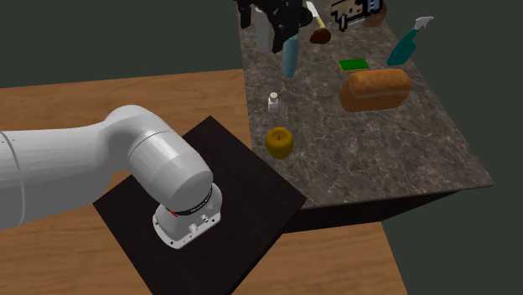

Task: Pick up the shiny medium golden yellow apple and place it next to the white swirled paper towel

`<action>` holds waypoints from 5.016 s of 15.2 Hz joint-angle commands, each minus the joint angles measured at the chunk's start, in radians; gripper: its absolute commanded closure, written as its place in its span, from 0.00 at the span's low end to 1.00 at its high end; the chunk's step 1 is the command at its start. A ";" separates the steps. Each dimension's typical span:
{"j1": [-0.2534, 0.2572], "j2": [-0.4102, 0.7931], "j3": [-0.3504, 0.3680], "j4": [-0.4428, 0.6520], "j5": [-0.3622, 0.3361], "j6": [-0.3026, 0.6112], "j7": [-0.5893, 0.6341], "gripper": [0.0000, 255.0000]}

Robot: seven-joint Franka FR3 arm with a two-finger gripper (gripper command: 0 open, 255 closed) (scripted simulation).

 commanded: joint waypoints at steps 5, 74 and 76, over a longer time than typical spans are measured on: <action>-0.013 -0.038 0.036 -0.162 -0.014 0.149 0.045 0.00; -0.208 0.243 0.268 -0.582 -0.182 0.970 0.366 1.00; -0.200 0.215 0.261 -0.571 -0.173 0.930 0.354 1.00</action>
